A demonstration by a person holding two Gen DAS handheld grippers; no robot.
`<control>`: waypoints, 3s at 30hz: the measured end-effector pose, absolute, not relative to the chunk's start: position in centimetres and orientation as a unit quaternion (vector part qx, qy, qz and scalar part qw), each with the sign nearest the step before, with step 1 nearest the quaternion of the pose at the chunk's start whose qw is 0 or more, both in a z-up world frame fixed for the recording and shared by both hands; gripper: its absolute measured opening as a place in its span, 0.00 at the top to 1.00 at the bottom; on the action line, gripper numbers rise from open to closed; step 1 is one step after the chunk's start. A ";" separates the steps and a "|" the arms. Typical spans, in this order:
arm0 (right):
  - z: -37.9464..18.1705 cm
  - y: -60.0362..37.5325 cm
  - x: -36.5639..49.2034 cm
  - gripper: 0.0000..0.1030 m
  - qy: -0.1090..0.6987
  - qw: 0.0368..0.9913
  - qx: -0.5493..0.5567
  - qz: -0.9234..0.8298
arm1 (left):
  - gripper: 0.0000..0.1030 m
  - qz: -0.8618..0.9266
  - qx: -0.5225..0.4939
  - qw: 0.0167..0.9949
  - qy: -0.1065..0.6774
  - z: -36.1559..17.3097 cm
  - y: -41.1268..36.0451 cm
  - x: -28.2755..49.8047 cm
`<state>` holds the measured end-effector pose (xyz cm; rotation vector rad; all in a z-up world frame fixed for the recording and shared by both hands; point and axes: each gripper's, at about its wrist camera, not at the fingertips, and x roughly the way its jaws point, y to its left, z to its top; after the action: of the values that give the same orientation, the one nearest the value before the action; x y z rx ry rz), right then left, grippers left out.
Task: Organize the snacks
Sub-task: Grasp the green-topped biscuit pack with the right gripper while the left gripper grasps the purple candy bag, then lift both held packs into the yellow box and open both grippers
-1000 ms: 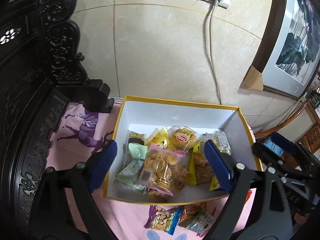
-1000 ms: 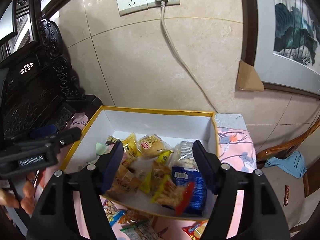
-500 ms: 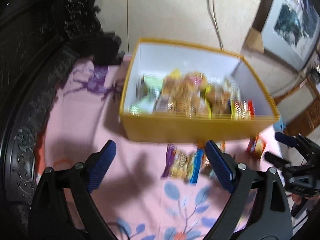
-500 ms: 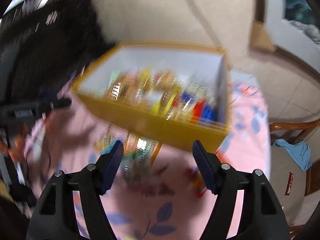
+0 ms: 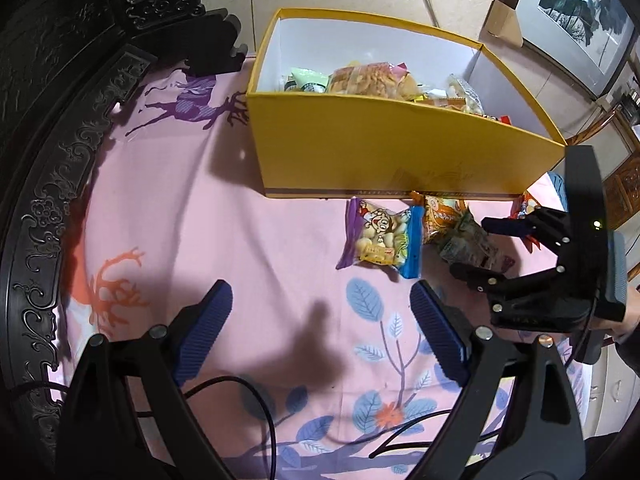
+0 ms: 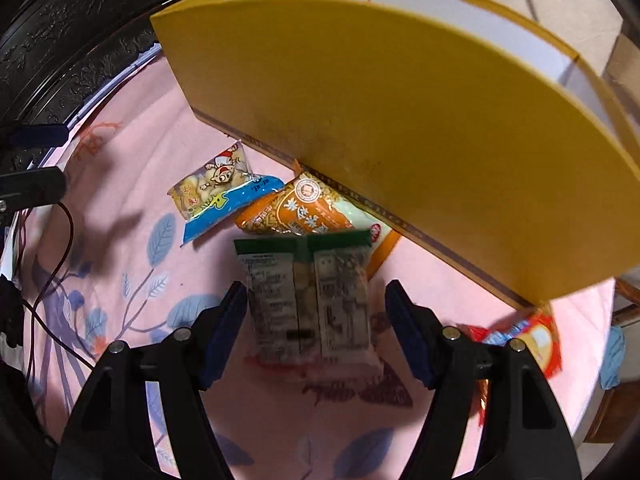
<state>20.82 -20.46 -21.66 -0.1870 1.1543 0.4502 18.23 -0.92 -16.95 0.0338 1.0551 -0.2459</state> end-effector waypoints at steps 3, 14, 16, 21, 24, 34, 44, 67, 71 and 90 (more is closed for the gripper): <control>-22.0 -20.2 20.7 0.33 0.536 0.812 -0.096 0.209 | 0.10 -0.122 0.017 0.855 0.504 -17.1 -1.0 18.6; -21.5 -22.0 17.4 0.48 0.544 0.826 -0.041 0.144 | 0.10 -0.188 0.061 0.845 0.497 -20.0 -6.4 21.1; -21.5 -22.3 16.5 0.48 0.545 0.827 -0.032 0.137 | 0.10 -0.204 0.072 0.841 0.496 -20.8 -7.6 21.5; -21.5 -22.5 16.2 0.47 0.544 0.828 -0.024 0.134 | 0.10 -0.208 0.078 0.828 0.515 -23.4 -8.4 22.9; -21.4 -22.7 16.2 0.47 0.541 0.830 -0.018 0.132 | 0.11 -0.209 0.057 0.823 0.525 -24.4 -8.0 23.7; -21.2 -23.4 15.5 0.47 0.537 0.834 -0.019 0.123 | 0.50 -0.207 0.064 0.832 0.511 -24.1 -7.1 23.8; -21.3 -22.4 15.7 0.48 0.542 0.832 -0.021 0.119 | 0.54 -0.199 0.031 0.839 0.505 -23.0 -5.5 21.9; -2.9 -25.6 19.5 0.48 0.333 0.939 0.023 0.085 | 0.54 -0.183 -0.015 0.918 0.350 -5.3 -3.4 22.6; -0.5 -26.4 22.4 0.48 0.293 0.953 0.046 0.065 | 0.54 -0.181 -0.026 0.926 0.331 -3.1 -4.8 25.2; -4.8 -26.0 28.1 0.43 0.374 0.928 -0.001 0.009 | 0.09 -0.114 -0.036 0.922 0.367 -5.6 -6.3 31.0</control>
<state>28.15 -26.01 -4.78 -0.0014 0.7656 0.0189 30.97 -6.31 -5.64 -0.0746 0.7539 -0.2350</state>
